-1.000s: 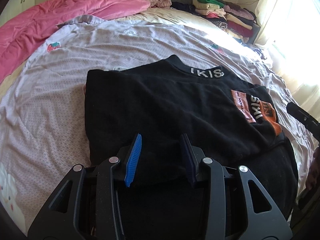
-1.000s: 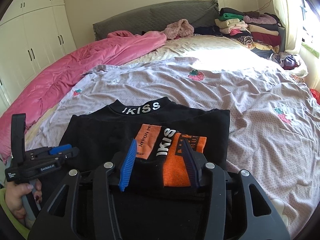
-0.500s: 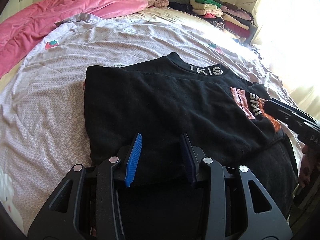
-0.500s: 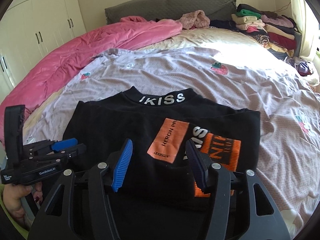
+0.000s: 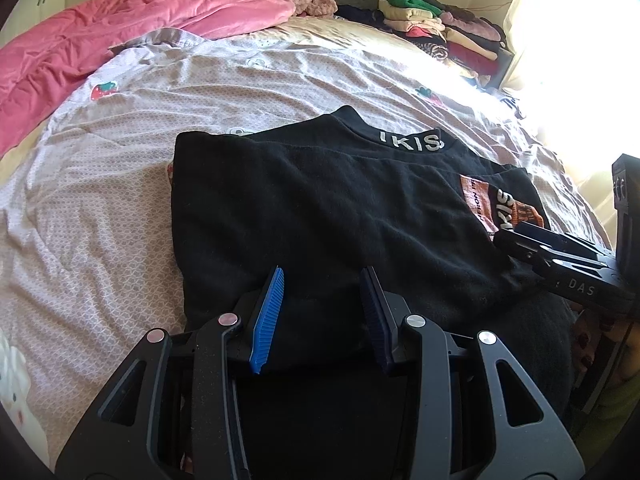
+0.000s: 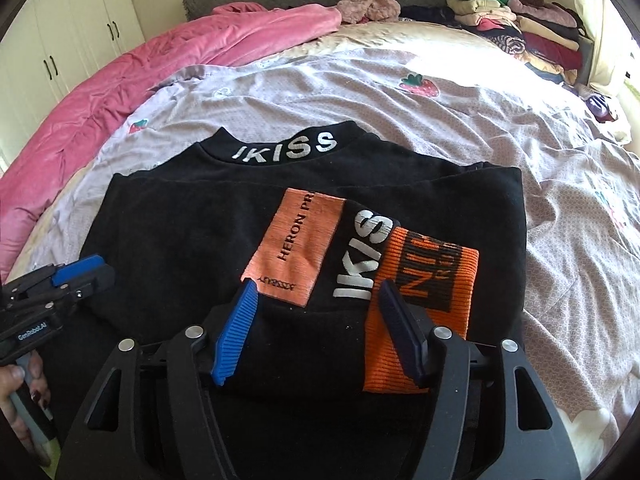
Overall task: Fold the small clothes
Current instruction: 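Withdraw both open tools back from the sweatshirt, then move both tools to the hem of the black sweatshirt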
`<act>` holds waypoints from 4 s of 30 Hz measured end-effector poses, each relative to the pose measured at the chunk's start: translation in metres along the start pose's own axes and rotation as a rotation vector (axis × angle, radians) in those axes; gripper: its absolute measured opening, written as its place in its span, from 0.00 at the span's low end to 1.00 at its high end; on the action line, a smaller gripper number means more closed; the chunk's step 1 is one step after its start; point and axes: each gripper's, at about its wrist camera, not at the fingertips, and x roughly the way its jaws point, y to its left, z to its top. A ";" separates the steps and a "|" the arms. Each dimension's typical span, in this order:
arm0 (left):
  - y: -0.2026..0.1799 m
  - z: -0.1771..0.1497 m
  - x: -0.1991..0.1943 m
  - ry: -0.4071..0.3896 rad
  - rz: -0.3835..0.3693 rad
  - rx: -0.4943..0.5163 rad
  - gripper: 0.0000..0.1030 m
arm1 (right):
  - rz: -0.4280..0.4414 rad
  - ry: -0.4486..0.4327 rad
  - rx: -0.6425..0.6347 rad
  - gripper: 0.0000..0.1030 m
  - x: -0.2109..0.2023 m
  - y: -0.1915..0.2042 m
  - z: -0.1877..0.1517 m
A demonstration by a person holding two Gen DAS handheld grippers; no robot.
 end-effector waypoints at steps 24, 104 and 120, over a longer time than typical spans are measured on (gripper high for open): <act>0.012 -0.010 -0.047 -0.079 0.070 -0.028 0.73 | 0.017 -0.106 0.068 0.82 -0.058 -0.016 -0.013; 0.026 -0.113 -0.142 -0.018 0.164 -0.043 0.91 | -0.041 -0.107 0.041 0.96 -0.158 -0.051 -0.110; 0.037 -0.159 -0.135 0.046 0.091 -0.104 0.91 | -0.050 -0.007 0.042 0.96 -0.151 -0.070 -0.156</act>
